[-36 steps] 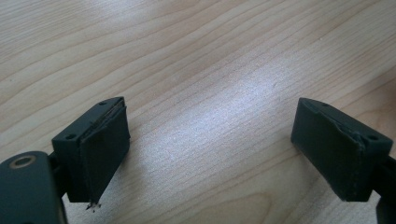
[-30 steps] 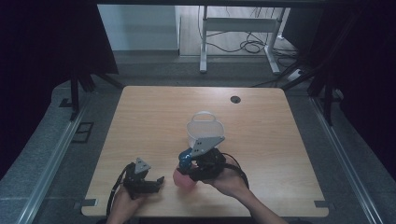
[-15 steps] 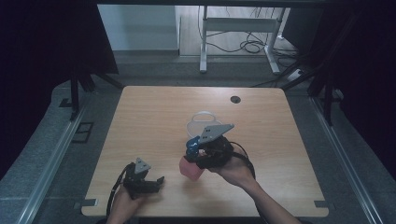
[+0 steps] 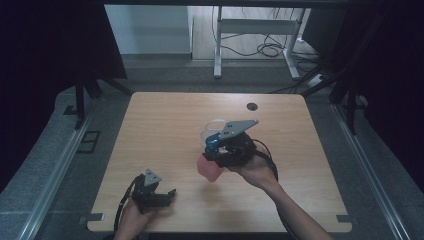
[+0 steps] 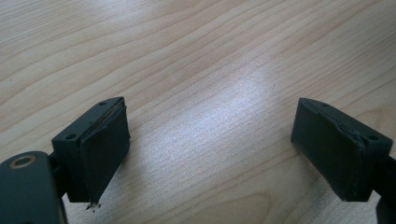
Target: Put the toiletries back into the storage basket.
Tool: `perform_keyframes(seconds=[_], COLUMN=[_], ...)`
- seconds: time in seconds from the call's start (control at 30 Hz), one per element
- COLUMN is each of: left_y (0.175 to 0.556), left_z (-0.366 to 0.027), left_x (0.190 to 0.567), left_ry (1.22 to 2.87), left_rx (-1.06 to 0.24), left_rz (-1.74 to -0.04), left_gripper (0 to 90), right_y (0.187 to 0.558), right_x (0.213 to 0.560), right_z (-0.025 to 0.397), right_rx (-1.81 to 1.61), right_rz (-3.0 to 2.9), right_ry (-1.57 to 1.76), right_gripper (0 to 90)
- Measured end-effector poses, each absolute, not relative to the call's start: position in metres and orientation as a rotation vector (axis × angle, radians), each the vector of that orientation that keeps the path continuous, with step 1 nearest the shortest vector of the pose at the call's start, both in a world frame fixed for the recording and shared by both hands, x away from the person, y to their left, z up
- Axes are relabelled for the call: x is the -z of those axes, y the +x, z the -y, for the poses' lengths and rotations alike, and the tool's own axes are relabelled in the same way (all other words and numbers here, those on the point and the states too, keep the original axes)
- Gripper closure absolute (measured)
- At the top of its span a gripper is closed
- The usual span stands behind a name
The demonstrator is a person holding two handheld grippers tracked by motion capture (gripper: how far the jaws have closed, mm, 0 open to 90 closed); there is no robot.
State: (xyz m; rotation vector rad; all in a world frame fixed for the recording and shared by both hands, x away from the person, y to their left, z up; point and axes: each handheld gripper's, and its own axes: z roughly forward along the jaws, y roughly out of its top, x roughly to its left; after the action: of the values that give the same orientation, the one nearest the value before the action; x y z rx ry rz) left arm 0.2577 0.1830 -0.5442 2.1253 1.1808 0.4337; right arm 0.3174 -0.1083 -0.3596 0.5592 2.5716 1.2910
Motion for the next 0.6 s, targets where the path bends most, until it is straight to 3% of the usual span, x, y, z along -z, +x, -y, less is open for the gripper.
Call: perform_keyframes(seconds=[0.6], left_y=[0.258], left_z=[-0.183], left_x=[0.544], left_ry=[2.130], left_rx=[-0.433], left_rz=[-1.177], left_gripper=[11.3], right_y=[0.346], right_x=[0.339], right_z=[0.117], right_rx=[-1.266], right_rz=[-2.494], right_ry=[0.628], right_gripper=[52.6])
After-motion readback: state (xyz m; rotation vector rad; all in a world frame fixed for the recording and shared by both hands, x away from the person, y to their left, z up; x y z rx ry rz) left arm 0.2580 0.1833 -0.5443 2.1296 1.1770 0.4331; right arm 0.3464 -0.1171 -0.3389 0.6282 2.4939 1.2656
